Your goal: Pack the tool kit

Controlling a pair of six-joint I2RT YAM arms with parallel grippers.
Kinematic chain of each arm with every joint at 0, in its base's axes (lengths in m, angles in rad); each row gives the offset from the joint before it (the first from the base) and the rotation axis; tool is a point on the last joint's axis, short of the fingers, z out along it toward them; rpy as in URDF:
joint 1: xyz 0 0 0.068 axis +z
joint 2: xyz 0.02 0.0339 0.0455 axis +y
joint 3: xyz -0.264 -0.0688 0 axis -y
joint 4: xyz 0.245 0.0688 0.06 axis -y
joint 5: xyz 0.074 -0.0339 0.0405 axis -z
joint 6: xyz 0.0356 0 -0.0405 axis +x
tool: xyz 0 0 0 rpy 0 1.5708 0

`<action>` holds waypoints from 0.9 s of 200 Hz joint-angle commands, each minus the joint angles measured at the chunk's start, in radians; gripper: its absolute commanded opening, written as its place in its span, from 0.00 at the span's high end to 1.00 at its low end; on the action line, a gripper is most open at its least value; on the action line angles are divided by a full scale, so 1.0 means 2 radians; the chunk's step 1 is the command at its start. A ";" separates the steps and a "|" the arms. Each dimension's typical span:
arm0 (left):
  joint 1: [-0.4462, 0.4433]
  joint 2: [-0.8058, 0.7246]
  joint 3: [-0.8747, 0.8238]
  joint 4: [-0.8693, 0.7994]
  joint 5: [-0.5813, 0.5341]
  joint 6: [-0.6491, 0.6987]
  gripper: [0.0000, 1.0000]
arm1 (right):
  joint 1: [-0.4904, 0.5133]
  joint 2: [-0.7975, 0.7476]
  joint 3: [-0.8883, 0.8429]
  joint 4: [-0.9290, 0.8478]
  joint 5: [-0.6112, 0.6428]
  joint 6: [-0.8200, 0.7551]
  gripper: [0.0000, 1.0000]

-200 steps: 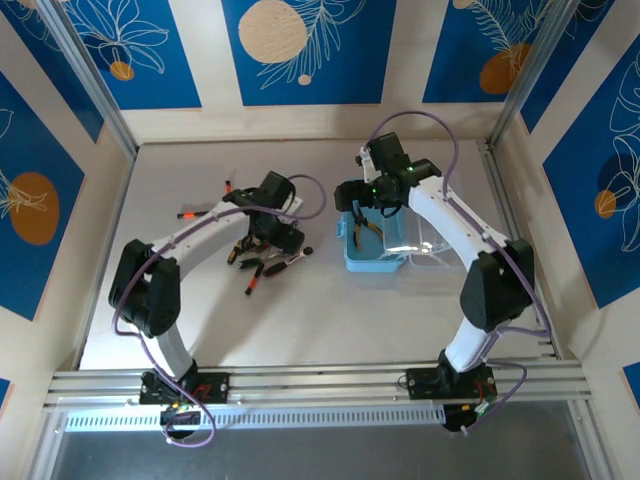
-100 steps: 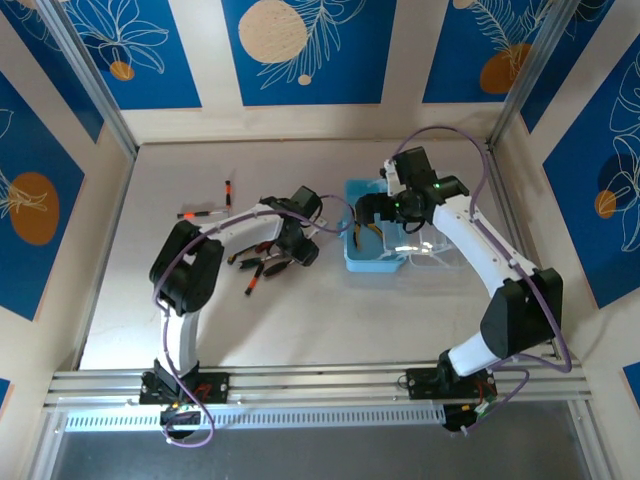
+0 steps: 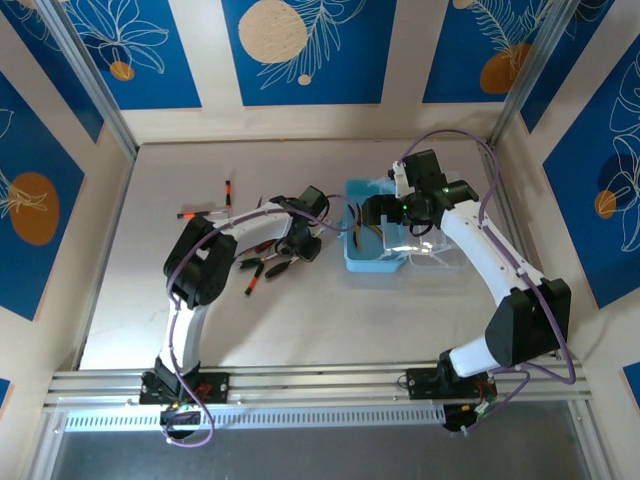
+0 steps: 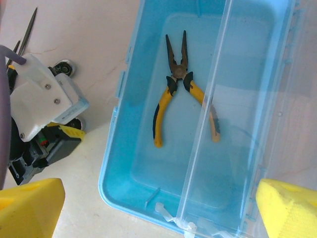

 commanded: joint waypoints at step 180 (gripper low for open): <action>0.083 -0.174 -0.015 0.090 0.222 -0.163 1.00 | -0.011 -0.077 -0.057 0.072 -0.155 0.000 0.00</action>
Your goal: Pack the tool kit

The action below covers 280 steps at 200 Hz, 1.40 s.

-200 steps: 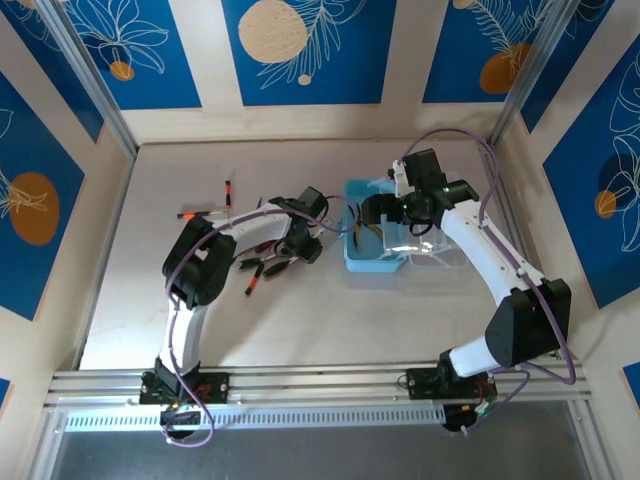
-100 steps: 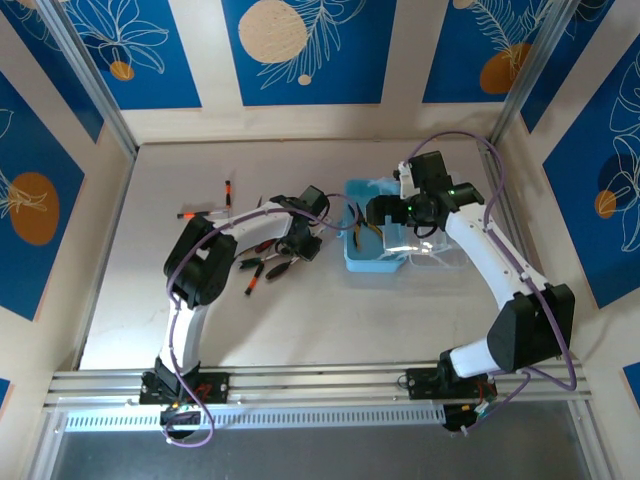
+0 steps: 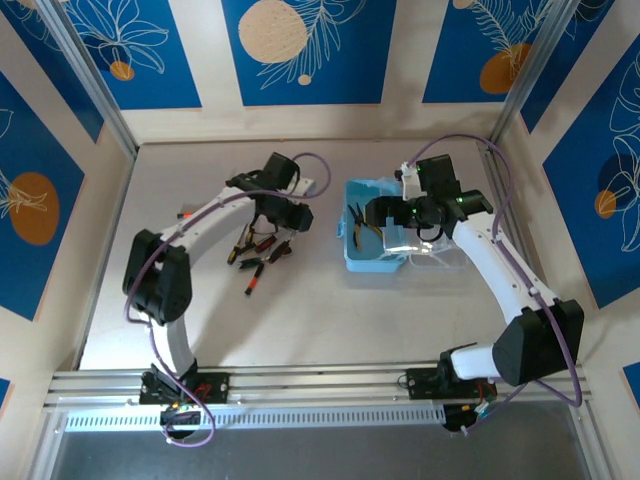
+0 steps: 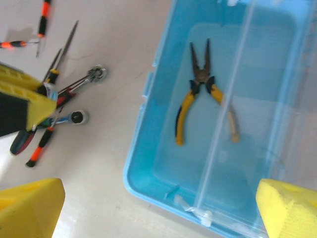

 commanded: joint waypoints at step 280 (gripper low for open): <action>0.020 -0.091 -0.129 0.343 0.094 -0.288 0.42 | 0.111 0.062 -0.015 0.220 -0.069 0.068 1.00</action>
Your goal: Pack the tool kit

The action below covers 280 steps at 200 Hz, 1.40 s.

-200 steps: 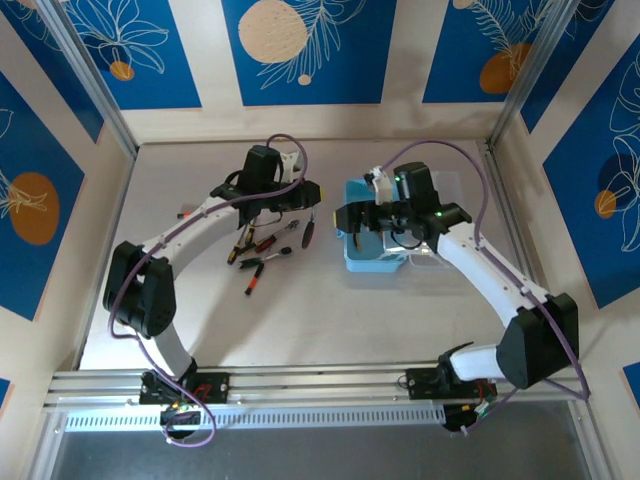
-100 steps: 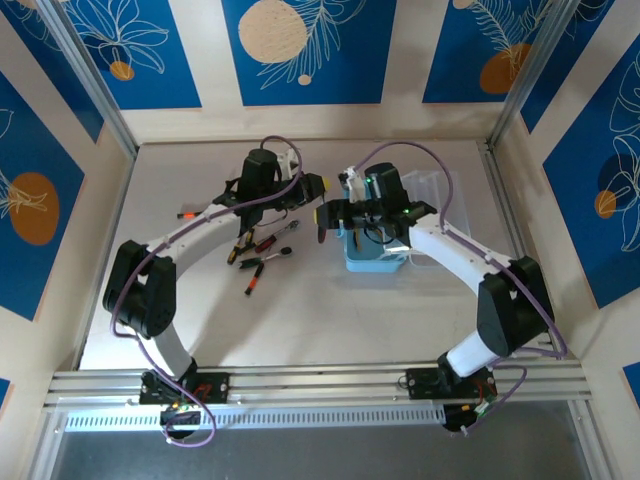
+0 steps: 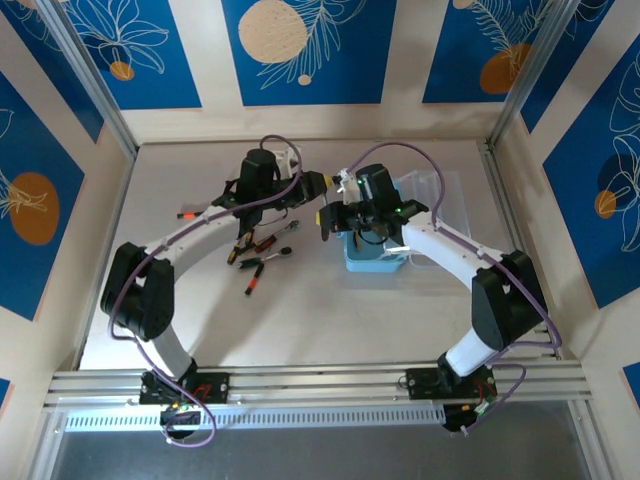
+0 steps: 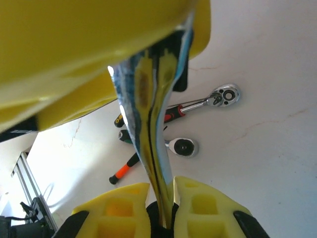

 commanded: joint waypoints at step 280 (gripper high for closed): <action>0.031 -0.026 0.004 -0.371 -0.278 0.321 0.00 | -0.096 0.076 0.131 -0.318 0.414 -0.101 1.00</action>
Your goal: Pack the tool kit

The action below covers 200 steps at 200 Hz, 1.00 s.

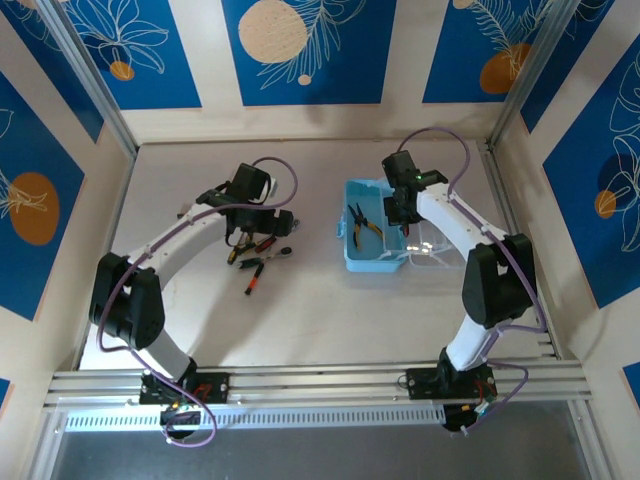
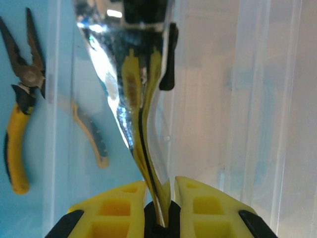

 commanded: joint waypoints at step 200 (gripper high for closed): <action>-0.006 0.031 -0.013 -0.054 -0.063 0.068 0.02 | 0.060 -0.109 -0.014 0.052 -0.210 -0.057 0.01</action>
